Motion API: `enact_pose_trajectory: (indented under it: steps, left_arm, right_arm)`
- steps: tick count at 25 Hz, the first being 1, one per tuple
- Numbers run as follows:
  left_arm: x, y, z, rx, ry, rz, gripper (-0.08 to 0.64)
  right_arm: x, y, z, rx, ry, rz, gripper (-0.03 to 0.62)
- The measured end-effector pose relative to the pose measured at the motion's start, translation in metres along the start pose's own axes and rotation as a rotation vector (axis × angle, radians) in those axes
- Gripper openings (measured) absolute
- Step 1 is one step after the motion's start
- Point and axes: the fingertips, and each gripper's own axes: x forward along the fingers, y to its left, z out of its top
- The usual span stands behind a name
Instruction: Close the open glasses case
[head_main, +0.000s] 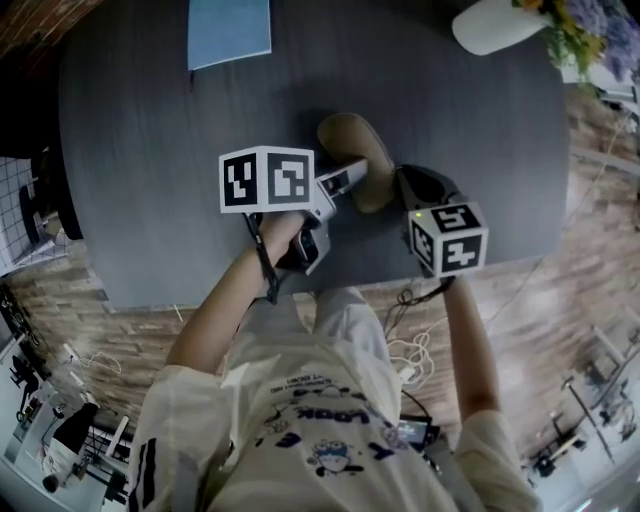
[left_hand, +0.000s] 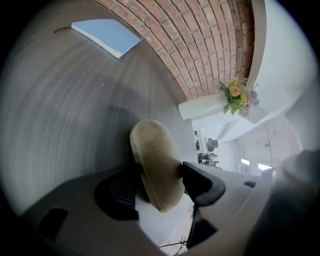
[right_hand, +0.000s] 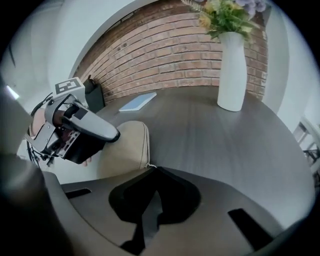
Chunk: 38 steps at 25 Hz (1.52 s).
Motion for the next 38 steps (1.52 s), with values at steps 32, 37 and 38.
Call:
enact_pose_trajectory:
  steps: [32, 37, 38]
  left_arm:
    - [-0.011, -0.001, -0.011, 0.297, 0.306, 0.030, 0.268]
    - [-0.021, 0.010, -0.030, 0.479, 0.445, 0.083, 0.270]
    - [-0.021, 0.011, -0.031, 0.495, 0.461, 0.085, 0.270]
  right_arm:
    - [0.009, 0.033, 0.003, 0.203, 0.062, 0.106, 0.001]
    - [-0.008, 0.080, -0.020, 0.206, 0.073, 0.170, 0.000]
    - [-0.009, 0.082, -0.022, 0.191, 0.072, 0.166, 0.001]
